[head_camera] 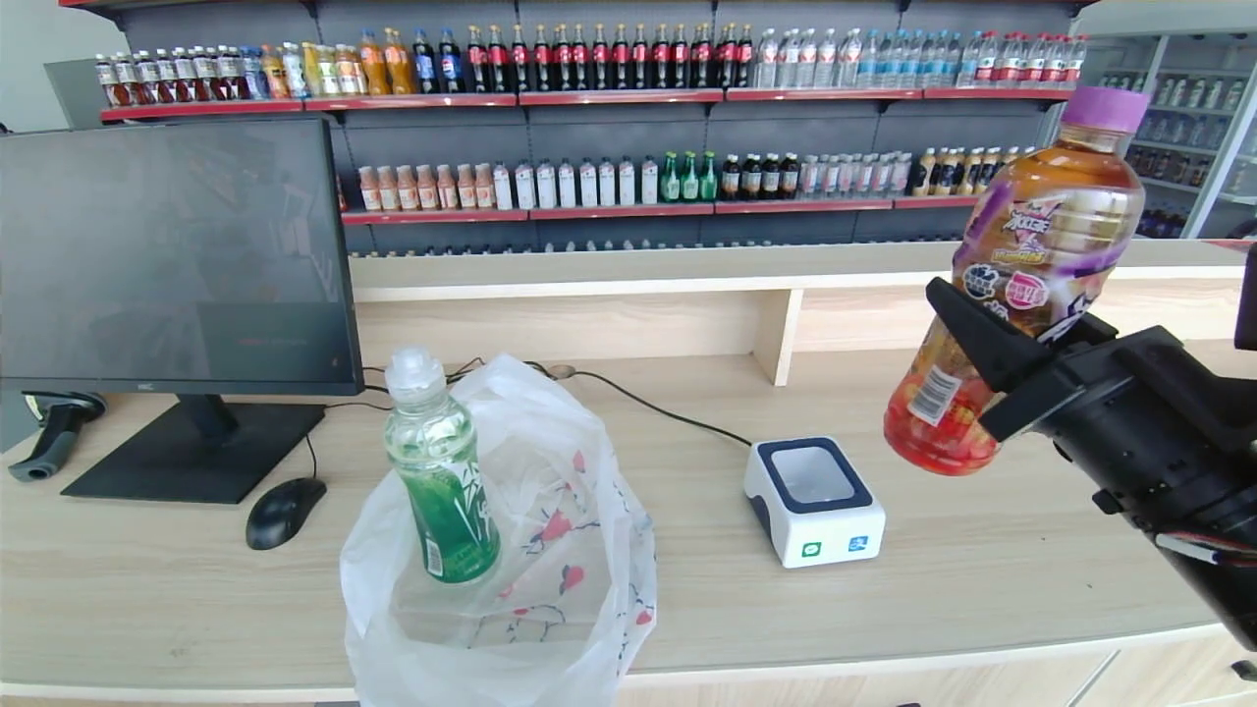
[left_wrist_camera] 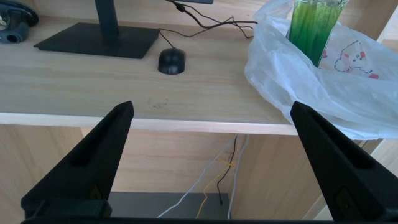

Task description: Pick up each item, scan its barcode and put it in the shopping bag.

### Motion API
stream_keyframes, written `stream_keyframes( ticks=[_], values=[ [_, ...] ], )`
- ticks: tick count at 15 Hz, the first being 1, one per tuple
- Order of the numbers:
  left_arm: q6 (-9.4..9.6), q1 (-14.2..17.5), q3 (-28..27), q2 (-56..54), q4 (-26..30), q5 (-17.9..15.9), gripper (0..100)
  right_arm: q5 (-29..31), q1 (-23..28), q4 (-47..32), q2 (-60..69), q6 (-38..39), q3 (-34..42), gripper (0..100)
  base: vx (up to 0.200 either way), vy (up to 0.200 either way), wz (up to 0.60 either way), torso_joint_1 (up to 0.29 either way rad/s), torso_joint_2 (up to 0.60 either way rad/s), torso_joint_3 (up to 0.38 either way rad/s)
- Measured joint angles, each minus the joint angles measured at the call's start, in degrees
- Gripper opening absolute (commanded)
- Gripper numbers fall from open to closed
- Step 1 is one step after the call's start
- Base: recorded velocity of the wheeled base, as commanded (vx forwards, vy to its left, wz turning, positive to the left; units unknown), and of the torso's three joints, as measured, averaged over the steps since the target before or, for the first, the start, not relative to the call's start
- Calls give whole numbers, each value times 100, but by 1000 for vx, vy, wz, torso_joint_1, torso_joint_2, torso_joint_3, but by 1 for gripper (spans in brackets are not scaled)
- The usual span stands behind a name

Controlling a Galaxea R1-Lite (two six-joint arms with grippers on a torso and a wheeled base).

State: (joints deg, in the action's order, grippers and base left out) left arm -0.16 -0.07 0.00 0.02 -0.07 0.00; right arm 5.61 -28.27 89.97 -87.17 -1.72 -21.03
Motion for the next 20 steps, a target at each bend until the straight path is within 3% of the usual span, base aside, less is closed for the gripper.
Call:
stream_keyframes(
  ticks=[5, 16, 20],
  values=[
    [0, -4, 0, 0, 0, 0, 100, 185, 510, -5, -378, 52, 2, 0, 0, 0, 0, 0, 0, 0],
    [6, -2, 0, 0, 0, 0, 100, 172, 716, -5, -791, 188, -7, 0, 0, 0, 0, 0, 0, 0],
    [13, 0, 0, 0, 2, 0, 100, 172, 730, -20, -811, 190, -29, 0, -150, 0, 0, 10, 5, 2]
  ],
)
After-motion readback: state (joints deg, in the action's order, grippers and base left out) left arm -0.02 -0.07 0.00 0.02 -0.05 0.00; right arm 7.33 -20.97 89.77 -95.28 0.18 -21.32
